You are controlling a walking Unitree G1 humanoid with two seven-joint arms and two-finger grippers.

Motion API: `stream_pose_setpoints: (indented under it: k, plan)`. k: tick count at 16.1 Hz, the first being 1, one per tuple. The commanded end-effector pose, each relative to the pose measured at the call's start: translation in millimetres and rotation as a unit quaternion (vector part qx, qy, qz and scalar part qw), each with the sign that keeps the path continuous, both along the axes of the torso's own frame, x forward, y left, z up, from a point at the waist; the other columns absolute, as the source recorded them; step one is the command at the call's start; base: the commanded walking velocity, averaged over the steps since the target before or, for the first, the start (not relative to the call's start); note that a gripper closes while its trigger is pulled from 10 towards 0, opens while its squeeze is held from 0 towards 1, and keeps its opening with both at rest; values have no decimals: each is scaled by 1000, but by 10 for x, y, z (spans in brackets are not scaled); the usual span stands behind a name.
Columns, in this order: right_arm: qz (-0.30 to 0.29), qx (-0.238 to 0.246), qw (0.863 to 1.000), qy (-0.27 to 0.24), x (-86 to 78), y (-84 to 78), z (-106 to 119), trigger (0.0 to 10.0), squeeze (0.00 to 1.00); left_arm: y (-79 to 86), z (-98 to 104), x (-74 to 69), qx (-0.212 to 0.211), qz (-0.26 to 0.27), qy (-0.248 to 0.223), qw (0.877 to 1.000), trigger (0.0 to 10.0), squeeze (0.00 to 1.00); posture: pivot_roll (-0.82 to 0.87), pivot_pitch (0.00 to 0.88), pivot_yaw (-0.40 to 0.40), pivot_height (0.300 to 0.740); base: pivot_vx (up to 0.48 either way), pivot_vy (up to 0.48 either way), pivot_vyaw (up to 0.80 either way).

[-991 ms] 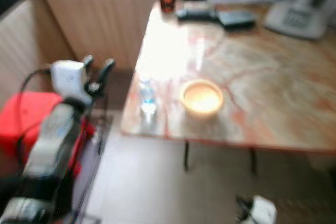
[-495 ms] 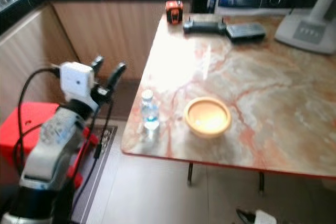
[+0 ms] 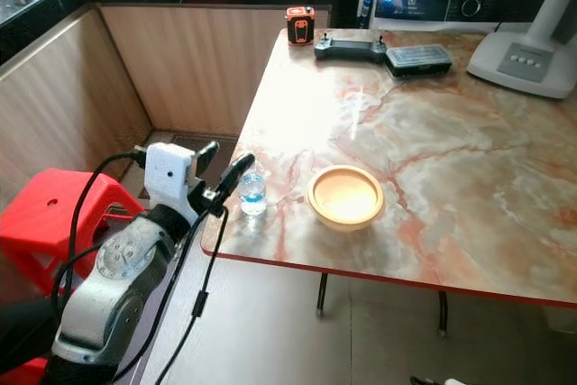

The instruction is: Restocking fridge

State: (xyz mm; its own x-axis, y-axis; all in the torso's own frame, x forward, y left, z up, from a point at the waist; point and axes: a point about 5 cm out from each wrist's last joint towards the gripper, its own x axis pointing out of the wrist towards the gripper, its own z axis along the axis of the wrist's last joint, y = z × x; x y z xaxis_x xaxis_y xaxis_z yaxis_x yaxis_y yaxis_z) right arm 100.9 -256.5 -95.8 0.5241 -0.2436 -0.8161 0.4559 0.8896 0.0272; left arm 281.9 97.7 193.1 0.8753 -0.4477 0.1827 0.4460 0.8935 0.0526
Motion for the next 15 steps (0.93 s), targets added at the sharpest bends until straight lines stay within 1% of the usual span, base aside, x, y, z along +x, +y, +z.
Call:
stream_pose_setpoints:
  k: [1, 2, 3, 4, 5, 6, 7, 8, 9, 10, 11, 12, 13, 14, 15]
  plan:
    - [3, 1, 1000, 4, -27, 7, -9, 10000, 0, 12, 46, 45, 6, 0, -5, 1000, 10000, 0, 128, 67, 11, 740, 0, 0, 0]
    - [2, 1, 1000, 5, -35, 5, -10, 10000, 0, 40, 98, 101, -1, 8, -7, 1000, 10000, 310, 124, 67, 12, 740, 0, 0, 0]
    - [1, 1, 1000, 5, -41, 5, -12, 10000, 0, 72, 130, 140, -2, 20, -9, 1000, 10000, 1000, 121, 66, 13, 740, 0, 0, 0]
    - [0, 1, 1000, 5, -45, 4, -12, 10000, 0, 101, 151, 176, -6, 28, -7, 1000, 10000, 1000, 119, 65, 13, 740, 0, 0, 0]
    - [-1, -1, 1000, 7, -55, 0, -14, 10000, 0, 220, 166, 322, -4, 65, 9, 998, 10000, 1000, 117, 67, 11, 740, 0, 0, 0]
    - [-2, 0, 1000, 8, -61, 0, -16, 10000, 0, 298, 200, 404, -15, 83, 19, 996, 10000, 1000, 101, 68, 12, 740, 0, 0, 0]
    - [-3, 0, 1000, 9, -63, 1, -17, 10000, 0, 310, 221, 419, -23, 82, 21, 996, 10000, 1000, 101, 68, 12, 740, 0, 0, 0]
    - [-5, 0, 1000, 9, -70, -3, -17, 10000, 0, 307, 252, 441, -8, 81, 28, 996, 10000, 1000, 98, 70, 11, 740, 0, 0, 0]
    - [-5, -1, 1000, 10, -75, -8, -17, 10000, 0, 267, 269, 446, 12, 78, 34, 996, 10000, 1000, 100, 73, 10, 740, 0, 0, 0]
    - [-5, -3, 1000, 11, -78, -10, -17, 10000, 0, 216, 278, 449, 8, 73, 46, 996, 10000, 1000, 101, 72, 9, 740, 0, 0, 0]
    - [-5, -3, 1000, 11, -78, -11, -17, 10000, 0, 150, 272, 451, 2, 54, 64, 996, 10000, 1000, 101, 72, 9, 740, 0, 0, 0]
    - [-5, -3, 1000, 11, -81, -13, -17, 10000, 0, 32, 250, 406, 15, 4, 67, 998, 10000, 0, 99, 71, 7, 740, 0, 0, 0]
    - [-5, -3, 1000, 11, -81, -13, -17, 10000, 0, -22, 240, 383, 28, -19, 66, 997, 10000, 0, 99, 71, 7, 740, 0, 0, 0]
    - [-4, -3, 1000, 11, -81, -13, -16, 10000, 0, -38, 239, 377, 30, -23, 67, 997, 10000, 0, 99, 71, 7, 740, 0, 0, 0]
    - [-6, -3, 1000, 9, -80, -14, -15, 10000, 0, -99, 272, 339, 26, -46, 70, 996, 10000, 0, 94, 69, 7, 740, 0, 0, 0]
